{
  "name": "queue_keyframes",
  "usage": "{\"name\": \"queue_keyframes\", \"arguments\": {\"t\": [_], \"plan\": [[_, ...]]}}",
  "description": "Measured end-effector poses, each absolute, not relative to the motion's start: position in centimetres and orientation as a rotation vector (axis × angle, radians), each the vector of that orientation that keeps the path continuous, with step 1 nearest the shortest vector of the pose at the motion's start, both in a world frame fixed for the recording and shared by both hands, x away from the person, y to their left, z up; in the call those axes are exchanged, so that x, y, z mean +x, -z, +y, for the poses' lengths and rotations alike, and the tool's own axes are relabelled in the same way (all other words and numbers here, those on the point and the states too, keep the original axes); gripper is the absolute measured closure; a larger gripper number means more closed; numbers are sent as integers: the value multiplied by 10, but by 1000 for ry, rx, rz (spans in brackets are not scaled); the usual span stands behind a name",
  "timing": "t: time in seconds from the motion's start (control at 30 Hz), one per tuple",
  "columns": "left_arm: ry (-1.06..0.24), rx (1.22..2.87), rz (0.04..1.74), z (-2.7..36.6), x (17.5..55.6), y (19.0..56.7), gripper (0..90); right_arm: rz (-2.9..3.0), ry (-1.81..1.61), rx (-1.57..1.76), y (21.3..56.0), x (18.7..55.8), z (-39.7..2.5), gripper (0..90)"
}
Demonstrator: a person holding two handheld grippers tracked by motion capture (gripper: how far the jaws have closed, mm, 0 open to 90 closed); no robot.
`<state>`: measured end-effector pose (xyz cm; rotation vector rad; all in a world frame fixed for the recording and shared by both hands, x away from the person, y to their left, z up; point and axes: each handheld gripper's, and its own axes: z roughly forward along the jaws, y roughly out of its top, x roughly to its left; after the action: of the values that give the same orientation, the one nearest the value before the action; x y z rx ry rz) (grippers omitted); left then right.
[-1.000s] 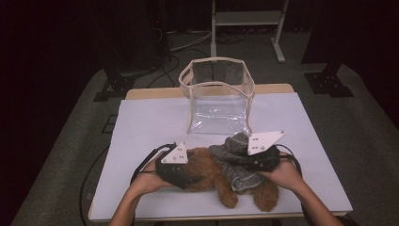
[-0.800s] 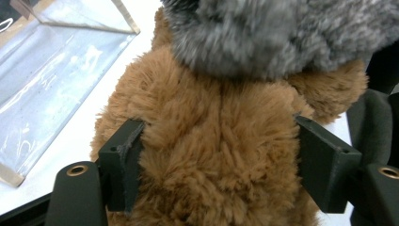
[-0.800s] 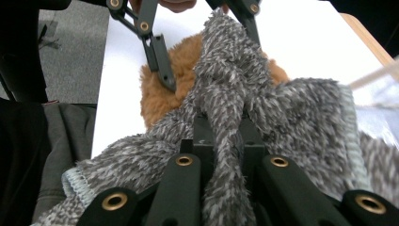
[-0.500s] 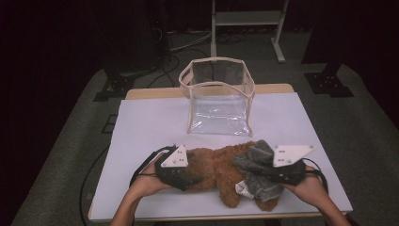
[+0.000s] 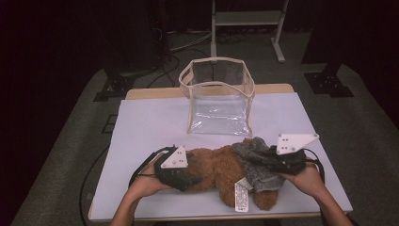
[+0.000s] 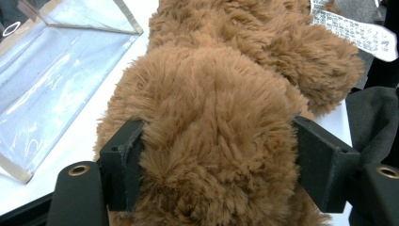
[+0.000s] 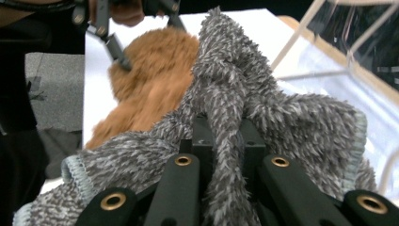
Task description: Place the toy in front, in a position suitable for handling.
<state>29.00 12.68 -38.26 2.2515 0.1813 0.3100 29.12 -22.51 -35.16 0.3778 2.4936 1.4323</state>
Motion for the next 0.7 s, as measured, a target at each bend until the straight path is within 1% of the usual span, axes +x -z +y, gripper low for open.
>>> {"name": "queue_keyframes", "arguments": {"t": [0.07, 0.2, 0.3, 0.33, 0.43, 0.53, 0.7], "plan": [[-312, 2251, 177, 127, 289, 383, 263, 2494, -1439, 357, 349, 299, -214, 807], [-314, 2252, 169, 129, 289, 383, 267, 2514, -1427, 333, 351, 301, -204, 805], [-314, 2250, 162, 129, 289, 382, 272, 2520, -1434, 353, 354, 299, -211, 805], [-313, 2248, 161, 128, 289, 382, 272, 2513, -1446, 389, 357, 296, -222, 804], [-299, 2236, 172, 129, 291, 383, 272, 2507, -1418, 415, 358, 287, -238, 804], [-280, 2221, 188, 131, 293, 384, 272, 2507, -1365, 409, 356, 281, -243, 804], [-263, 2205, 215, 135, 298, 377, 245, 2514, -1409, 444, 370, 281, -245, 807]]}}
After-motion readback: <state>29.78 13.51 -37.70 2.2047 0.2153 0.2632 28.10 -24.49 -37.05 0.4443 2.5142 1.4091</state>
